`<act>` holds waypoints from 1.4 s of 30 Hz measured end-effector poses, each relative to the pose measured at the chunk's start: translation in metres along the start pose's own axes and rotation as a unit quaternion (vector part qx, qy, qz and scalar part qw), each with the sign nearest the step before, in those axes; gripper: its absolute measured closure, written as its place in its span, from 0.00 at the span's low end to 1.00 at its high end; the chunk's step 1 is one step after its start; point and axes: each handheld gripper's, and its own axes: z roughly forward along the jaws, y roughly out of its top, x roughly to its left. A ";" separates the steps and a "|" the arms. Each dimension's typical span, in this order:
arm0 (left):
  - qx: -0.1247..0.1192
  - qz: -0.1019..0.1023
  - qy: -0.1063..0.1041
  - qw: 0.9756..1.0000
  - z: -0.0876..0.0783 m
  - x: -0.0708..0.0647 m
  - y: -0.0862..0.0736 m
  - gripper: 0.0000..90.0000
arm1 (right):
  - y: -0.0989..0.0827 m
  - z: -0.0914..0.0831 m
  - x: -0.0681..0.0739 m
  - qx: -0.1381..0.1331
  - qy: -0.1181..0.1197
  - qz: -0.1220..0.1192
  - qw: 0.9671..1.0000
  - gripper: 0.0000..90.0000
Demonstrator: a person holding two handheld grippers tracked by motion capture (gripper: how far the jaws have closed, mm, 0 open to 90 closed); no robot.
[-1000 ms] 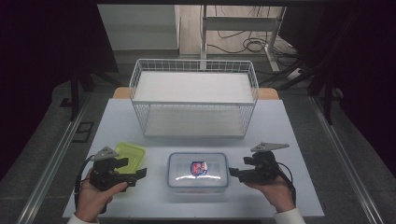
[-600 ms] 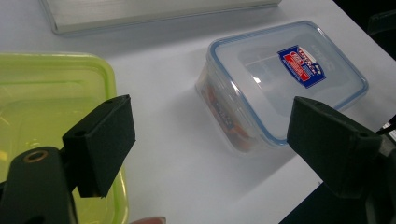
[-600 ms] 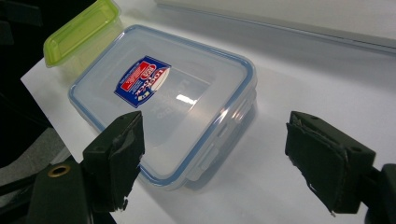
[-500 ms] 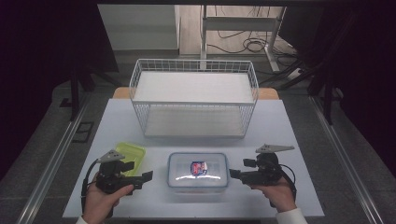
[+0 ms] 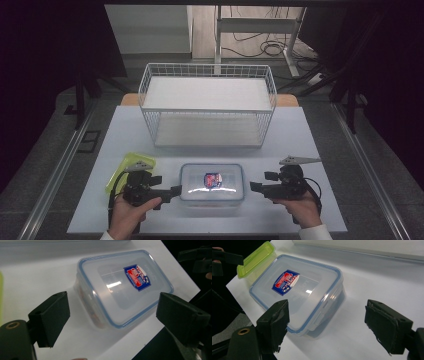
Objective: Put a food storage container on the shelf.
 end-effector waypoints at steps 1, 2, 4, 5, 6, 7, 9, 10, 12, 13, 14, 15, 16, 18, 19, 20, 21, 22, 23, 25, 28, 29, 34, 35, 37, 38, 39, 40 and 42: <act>0.001 -0.003 -0.002 1.000 0.002 0.001 0.001 0.13 | 0.000 0.000 -0.001 -0.001 0.000 0.001 1.000 0.22; 0.002 -0.007 -0.004 1.000 0.005 0.002 0.002 0.12 | 0.000 0.000 -0.002 -0.002 -0.001 0.002 1.000 0.22; 0.003 -0.013 -0.007 1.000 0.007 0.003 0.003 0.12 | 0.000 0.000 -0.002 -0.003 -0.001 0.003 1.000 0.22; 0.008 -0.022 -0.013 1.000 0.011 0.006 0.004 0.11 | 0.000 0.000 -0.002 -0.003 0.000 0.003 1.000 0.22; 0.011 -0.026 -0.015 0.999 0.014 0.006 0.004 0.11 | 0.000 0.000 -0.002 -0.003 0.000 0.002 1.000 0.22; 0.014 -0.029 -0.018 0.999 0.016 0.007 0.004 0.11 | 0.000 0.001 -0.001 -0.001 0.000 0.002 1.000 0.22; 0.017 -0.039 -0.024 0.999 0.021 0.008 0.005 0.10 | -0.001 0.002 -0.001 0.001 0.001 0.001 1.000 0.22; 0.019 -0.041 -0.027 0.999 0.022 0.009 0.005 0.09 | -0.001 0.002 -0.001 0.002 0.001 0.001 1.000 0.22; 0.022 -0.047 -0.032 0.998 0.026 0.011 0.006 0.08 | -0.001 0.002 -0.001 0.004 0.001 -0.001 1.000 0.22; 0.023 -0.051 -0.036 0.998 0.027 0.012 0.006 0.08 | -0.001 0.003 -0.002 0.005 0.001 -0.001 1.000 0.22; 0.023 -0.051 -0.036 0.998 0.027 0.012 0.006 0.07 | -0.001 0.003 -0.002 0.005 0.001 -0.001 1.000 0.22; 0.025 -0.060 -0.049 0.997 0.031 0.014 0.007 0.06 | -0.001 0.003 -0.002 0.005 0.001 -0.001 1.000 0.22; 0.026 -0.062 -0.050 0.997 0.032 0.015 0.007 0.06 | -0.001 0.003 -0.002 0.005 0.000 -0.001 1.000 0.22; 0.028 -0.064 -0.049 0.996 0.034 0.016 0.007 0.06 | -0.001 0.003 -0.002 0.006 -0.001 -0.001 1.000 0.22; 0.030 -0.071 -0.052 0.996 0.038 0.018 0.007 0.07 | -0.002 0.003 -0.003 0.008 -0.001 0.000 1.000 0.22; 0.030 -0.071 -0.052 0.996 0.038 0.018 0.007 0.08 | -0.002 0.003 -0.004 0.009 -0.002 0.000 1.000 0.22; 0.036 -0.074 -0.054 0.995 0.041 0.020 0.007 0.09 | -0.002 0.003 -0.004 0.009 -0.002 0.000 1.000 0.22; 0.038 -0.074 -0.049 0.995 0.042 0.021 0.007 0.10 | -0.002 0.003 -0.005 0.010 -0.003 0.000 1.000 0.22; 0.040 -0.073 -0.047 0.995 0.044 0.022 0.007 0.11 | -0.002 0.003 -0.005 0.009 -0.004 0.001 1.000 0.22; 0.045 -0.075 -0.044 0.995 0.046 0.023 0.006 0.11 | -0.003 0.003 -0.006 0.010 -0.006 0.002 1.000 0.22; 0.048 -0.073 -0.039 0.995 0.047 0.025 0.006 0.13 | -0.003 0.003 -0.006 0.010 -0.006 0.002 1.000 0.22; 0.051 -0.071 -0.039 0.995 0.049 0.025 0.006 0.13 | -0.003 0.003 -0.006 0.010 -0.007 0.001 1.000 0.22; 0.055 -0.068 -0.040 0.995 0.053 0.027 0.006 0.15 | -0.003 0.004 -0.007 0.014 -0.007 0.000 1.000 0.22; 0.056 -0.078 -0.050 0.994 0.055 0.030 0.005 0.15 | -0.003 0.004 -0.007 0.014 -0.008 0.000 1.000 0.22; 0.060 -0.083 -0.050 0.993 0.057 0.033 0.003 0.16 | -0.004 0.004 -0.007 0.013 -0.008 0.001 1.000 0.22; 0.060 -0.084 -0.049 0.993 0.058 0.034 0.003 0.16 | -0.004 0.004 -0.007 0.013 -0.008 0.001 1.000 0.22; 0.062 -0.085 -0.050 0.993 0.058 0.035 0.002 0.16 | -0.004 0.004 -0.008 0.013 -0.008 0.001 1.000 0.22; 0.062 -0.087 -0.050 0.993 0.058 0.036 0.002 0.16 | -0.004 0.004 -0.008 0.013 -0.009 0.001 1.000 0.22; 0.062 -0.087 -0.050 0.993 0.059 0.036 0.002 0.17 | -0.004 0.004 -0.008 0.013 -0.009 0.001 1.000 0.22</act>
